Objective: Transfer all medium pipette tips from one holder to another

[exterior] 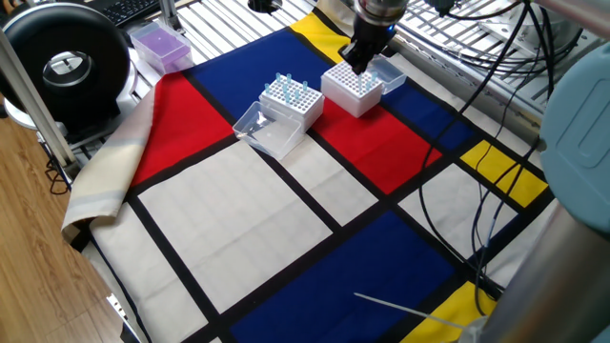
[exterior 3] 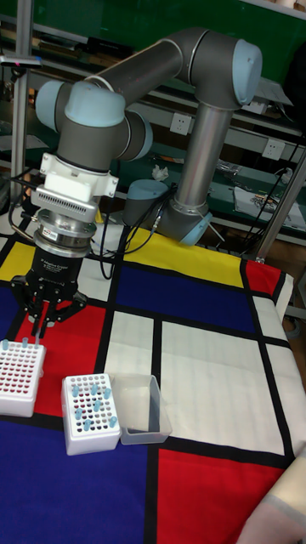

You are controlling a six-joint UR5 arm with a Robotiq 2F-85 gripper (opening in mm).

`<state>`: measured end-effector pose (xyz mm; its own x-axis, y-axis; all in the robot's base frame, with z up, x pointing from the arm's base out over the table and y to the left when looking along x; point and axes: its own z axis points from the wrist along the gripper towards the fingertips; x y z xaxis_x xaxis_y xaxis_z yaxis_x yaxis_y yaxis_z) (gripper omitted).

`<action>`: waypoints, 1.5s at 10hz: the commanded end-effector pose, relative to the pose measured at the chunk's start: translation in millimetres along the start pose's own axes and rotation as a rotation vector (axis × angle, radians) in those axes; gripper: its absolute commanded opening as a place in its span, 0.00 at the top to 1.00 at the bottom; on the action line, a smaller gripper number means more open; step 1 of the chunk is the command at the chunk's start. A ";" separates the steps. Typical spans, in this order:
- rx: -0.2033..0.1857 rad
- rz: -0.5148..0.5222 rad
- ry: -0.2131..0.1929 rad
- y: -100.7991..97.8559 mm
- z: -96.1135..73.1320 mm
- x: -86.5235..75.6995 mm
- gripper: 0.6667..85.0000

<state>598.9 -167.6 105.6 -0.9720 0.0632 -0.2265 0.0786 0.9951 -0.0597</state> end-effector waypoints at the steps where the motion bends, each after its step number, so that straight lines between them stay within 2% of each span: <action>1: -0.036 -0.018 0.016 2.4 5.3 8.4 0.97; 3: -0.049 -0.040 0.024 1.9 6.9 13.6 0.86; 8: -0.070 -0.090 0.054 -2.2 7.8 26.2 0.73; 9: -0.070 -0.090 0.054 -2.6 8.3 26.7 0.73; 10: -0.063 -0.068 0.055 -4.6 9.2 26.9 0.78; 12: -0.051 -0.011 0.018 -8.3 8.4 16.8 0.89; 13: -0.032 -0.001 0.005 -13.1 7.1 13.8 0.90; 15: -0.022 0.032 -0.021 -15.7 4.4 7.6 0.90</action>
<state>584.1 -178.9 94.8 -0.9761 0.0473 -0.2120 0.0560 0.9978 -0.0352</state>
